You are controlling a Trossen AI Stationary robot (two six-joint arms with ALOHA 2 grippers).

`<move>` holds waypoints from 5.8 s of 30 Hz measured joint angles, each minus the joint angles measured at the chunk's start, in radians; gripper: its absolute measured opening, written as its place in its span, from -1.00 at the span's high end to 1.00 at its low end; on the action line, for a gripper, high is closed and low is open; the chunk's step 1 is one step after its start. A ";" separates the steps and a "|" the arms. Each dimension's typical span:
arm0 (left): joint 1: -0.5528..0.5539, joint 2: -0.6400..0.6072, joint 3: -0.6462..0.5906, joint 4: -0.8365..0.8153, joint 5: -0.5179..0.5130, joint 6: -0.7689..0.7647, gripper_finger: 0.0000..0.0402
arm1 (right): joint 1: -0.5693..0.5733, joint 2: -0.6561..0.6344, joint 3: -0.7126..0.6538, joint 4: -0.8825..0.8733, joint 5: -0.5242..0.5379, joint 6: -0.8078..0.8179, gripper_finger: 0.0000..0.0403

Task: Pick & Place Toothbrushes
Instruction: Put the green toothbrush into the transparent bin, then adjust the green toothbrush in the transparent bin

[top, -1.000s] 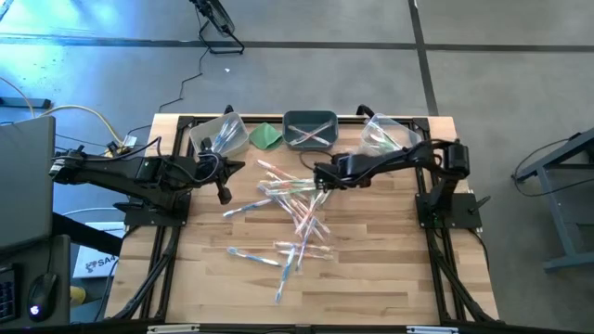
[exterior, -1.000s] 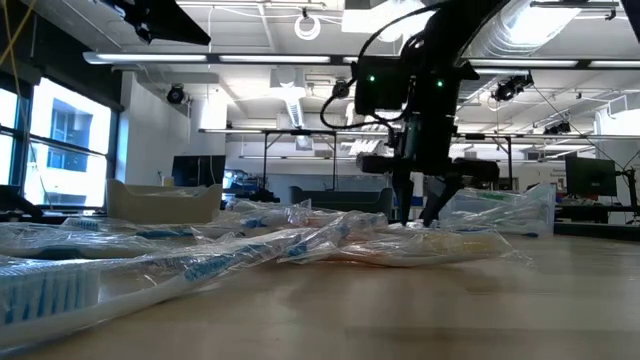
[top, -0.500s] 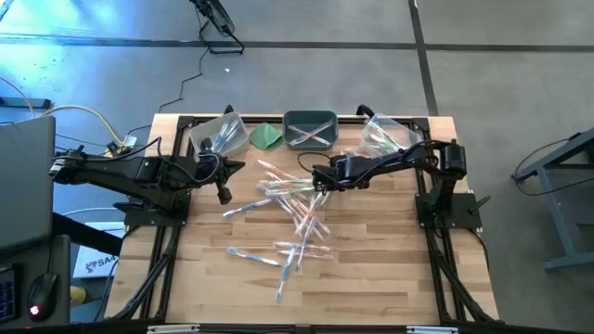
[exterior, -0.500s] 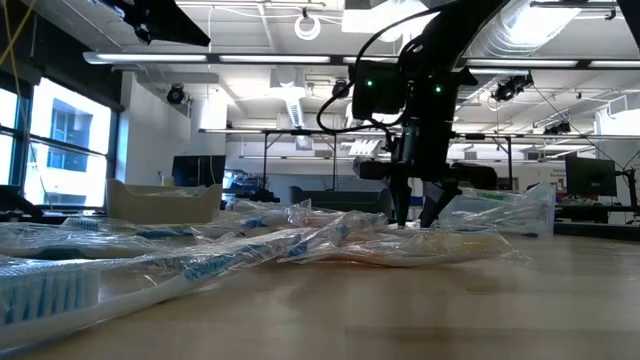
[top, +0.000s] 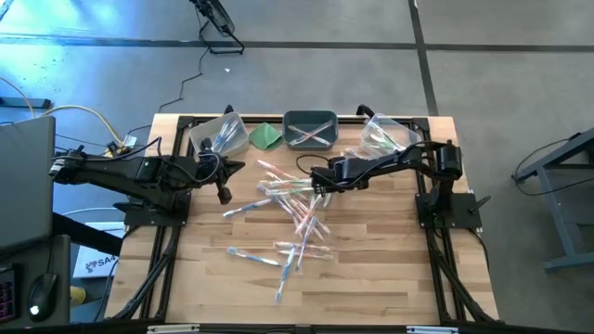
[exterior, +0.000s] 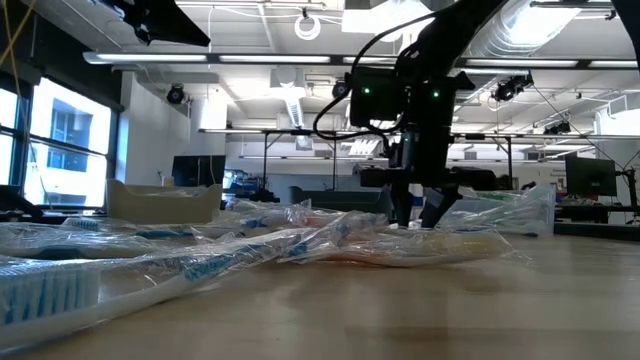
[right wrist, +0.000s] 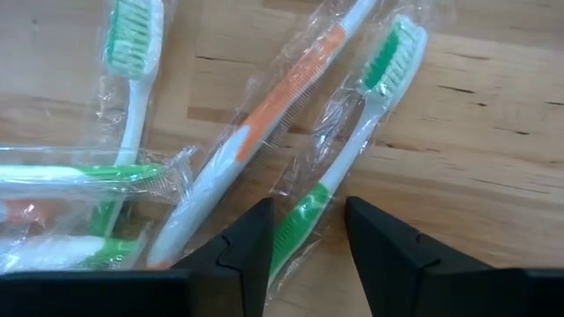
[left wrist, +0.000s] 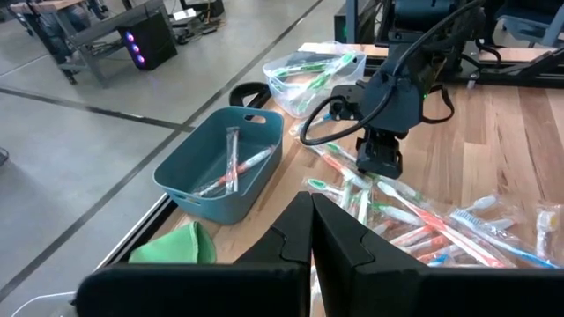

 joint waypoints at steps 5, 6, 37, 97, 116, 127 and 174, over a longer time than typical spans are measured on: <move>0.000 0.000 0.000 0.000 0.000 0.000 1.00 | 0.000 0.001 -0.002 -0.006 -0.007 0.000 0.49; 0.000 0.000 0.000 0.000 0.000 0.000 1.00 | 0.000 0.001 -0.002 -0.008 -0.010 0.000 0.54; 0.000 0.000 0.000 -0.006 0.000 -0.027 1.00 | 0.029 -0.217 -0.006 -0.215 0.042 -0.108 0.95; 0.000 0.002 0.000 -0.006 -0.001 -0.030 1.00 | -0.441 -0.407 0.059 -0.515 0.216 -1.246 0.95; 0.000 0.002 0.000 -0.006 -0.001 -0.030 1.00 | -0.527 -0.344 0.059 -0.581 0.186 -1.361 0.95; 0.000 0.002 0.000 -0.006 -0.001 -0.034 1.00 | -0.531 -0.344 0.059 -0.530 0.162 -1.360 0.87; 0.000 0.004 0.000 -0.007 -0.001 -0.059 1.00 | -0.648 -0.251 0.059 -0.285 0.062 -1.283 0.36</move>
